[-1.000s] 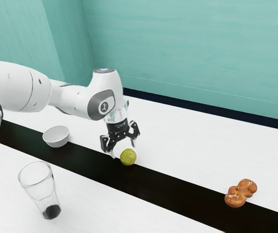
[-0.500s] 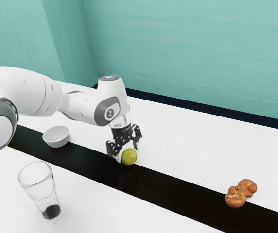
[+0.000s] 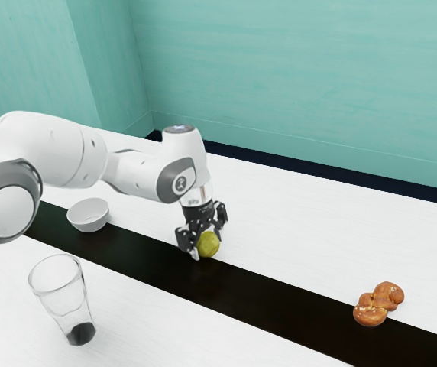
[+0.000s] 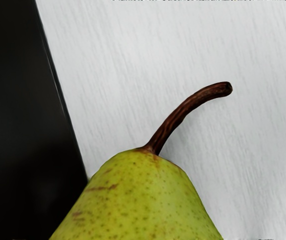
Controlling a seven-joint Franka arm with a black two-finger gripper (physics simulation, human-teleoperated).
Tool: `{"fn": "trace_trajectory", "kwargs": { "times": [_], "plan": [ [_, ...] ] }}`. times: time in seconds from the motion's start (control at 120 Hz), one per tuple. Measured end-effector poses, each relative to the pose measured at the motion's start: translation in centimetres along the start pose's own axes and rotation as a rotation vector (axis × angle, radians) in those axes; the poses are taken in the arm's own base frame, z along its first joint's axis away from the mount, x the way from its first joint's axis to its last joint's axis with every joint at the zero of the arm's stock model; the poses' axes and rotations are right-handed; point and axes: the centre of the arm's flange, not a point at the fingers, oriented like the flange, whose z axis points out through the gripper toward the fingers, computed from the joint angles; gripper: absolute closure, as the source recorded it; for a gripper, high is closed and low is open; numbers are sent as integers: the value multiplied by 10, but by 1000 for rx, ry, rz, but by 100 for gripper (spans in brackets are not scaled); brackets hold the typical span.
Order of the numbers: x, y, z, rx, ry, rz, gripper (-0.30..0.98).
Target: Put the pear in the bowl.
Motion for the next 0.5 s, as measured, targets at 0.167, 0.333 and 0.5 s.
{"fn": "trace_trajectory", "kwargs": {
  "times": [0.167,0.333,0.5],
  "plan": [
    [-6,1,-5,-3,-5,-3,26],
    [-9,1,-16,-11,-4,-9,31],
    [-10,0,-47,-34,4,-15,34]
  ]
}}
